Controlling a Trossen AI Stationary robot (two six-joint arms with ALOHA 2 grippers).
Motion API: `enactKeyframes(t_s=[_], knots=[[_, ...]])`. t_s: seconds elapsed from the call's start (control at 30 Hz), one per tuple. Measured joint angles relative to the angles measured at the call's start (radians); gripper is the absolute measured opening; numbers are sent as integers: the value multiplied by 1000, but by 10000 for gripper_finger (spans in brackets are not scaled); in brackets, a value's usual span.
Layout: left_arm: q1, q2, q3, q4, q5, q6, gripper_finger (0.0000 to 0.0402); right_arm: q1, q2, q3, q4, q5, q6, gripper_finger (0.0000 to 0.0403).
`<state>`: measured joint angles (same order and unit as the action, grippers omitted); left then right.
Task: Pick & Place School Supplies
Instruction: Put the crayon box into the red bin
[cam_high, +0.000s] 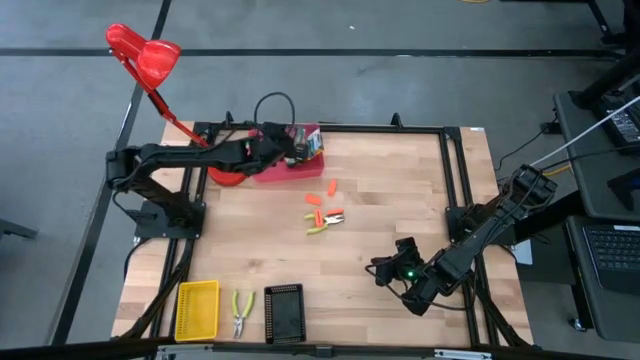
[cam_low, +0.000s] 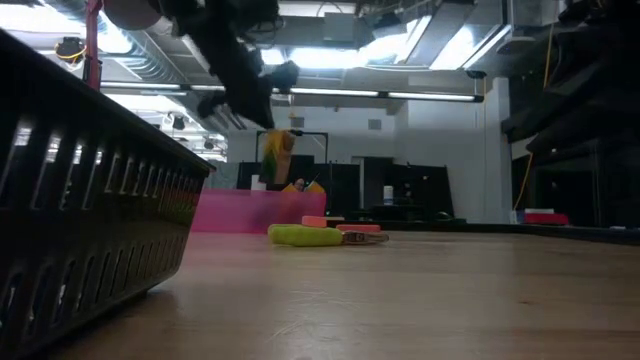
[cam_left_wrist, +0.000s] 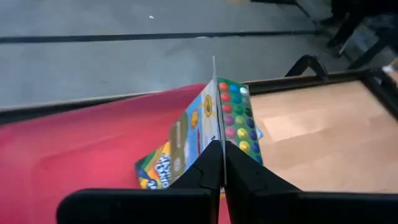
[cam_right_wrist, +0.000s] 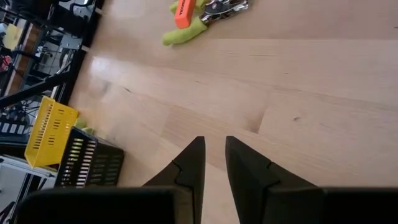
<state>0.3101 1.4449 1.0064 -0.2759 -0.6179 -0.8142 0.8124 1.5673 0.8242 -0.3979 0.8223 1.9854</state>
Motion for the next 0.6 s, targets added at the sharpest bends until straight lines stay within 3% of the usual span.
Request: enactKeyframes(t_s=[0.2, 0.6], knots=[[9, 3, -59, 72, -42, -41, 2, 0, 0, 0, 14, -3, 20, 68], [52, 56, -62, 99, 15, -20, 2, -1, 0, 0, 8, -8, 19, 68]])
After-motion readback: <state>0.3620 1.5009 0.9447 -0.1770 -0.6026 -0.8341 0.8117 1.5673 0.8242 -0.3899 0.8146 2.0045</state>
